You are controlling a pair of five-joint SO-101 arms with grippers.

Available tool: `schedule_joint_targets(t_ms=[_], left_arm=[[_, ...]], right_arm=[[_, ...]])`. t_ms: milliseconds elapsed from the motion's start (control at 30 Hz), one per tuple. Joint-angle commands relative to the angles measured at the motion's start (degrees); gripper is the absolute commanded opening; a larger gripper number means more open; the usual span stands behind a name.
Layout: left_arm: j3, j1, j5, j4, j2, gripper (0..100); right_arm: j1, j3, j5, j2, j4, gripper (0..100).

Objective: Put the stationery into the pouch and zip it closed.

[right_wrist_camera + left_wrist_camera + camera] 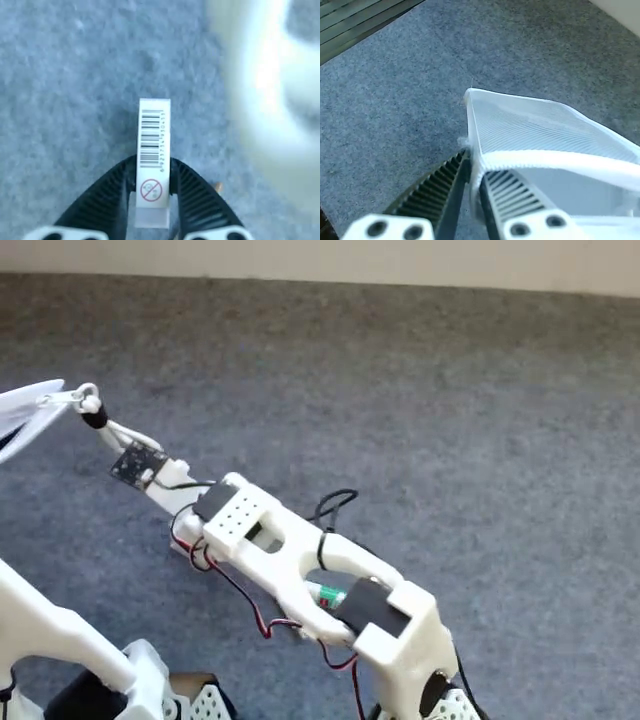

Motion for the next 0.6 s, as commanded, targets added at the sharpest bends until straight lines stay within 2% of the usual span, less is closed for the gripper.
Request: schedule_joint_targets(t_ms=[0,267,567], left_arm=[[-0.92,3.21,1.58,0.00,-1.98,1],[-0.84,9.27,1.76,0.09,-1.89,1],[-0.84,23.16,1.85,0.09,-1.89,1]], right_arm=[[0.92,2.24,0.18,-9.27,4.35,0.4],[0.84,11.56,0.18,-24.92,4.53,0.4],[1.10,18.42,0.18,-40.92,4.79,0.4]])
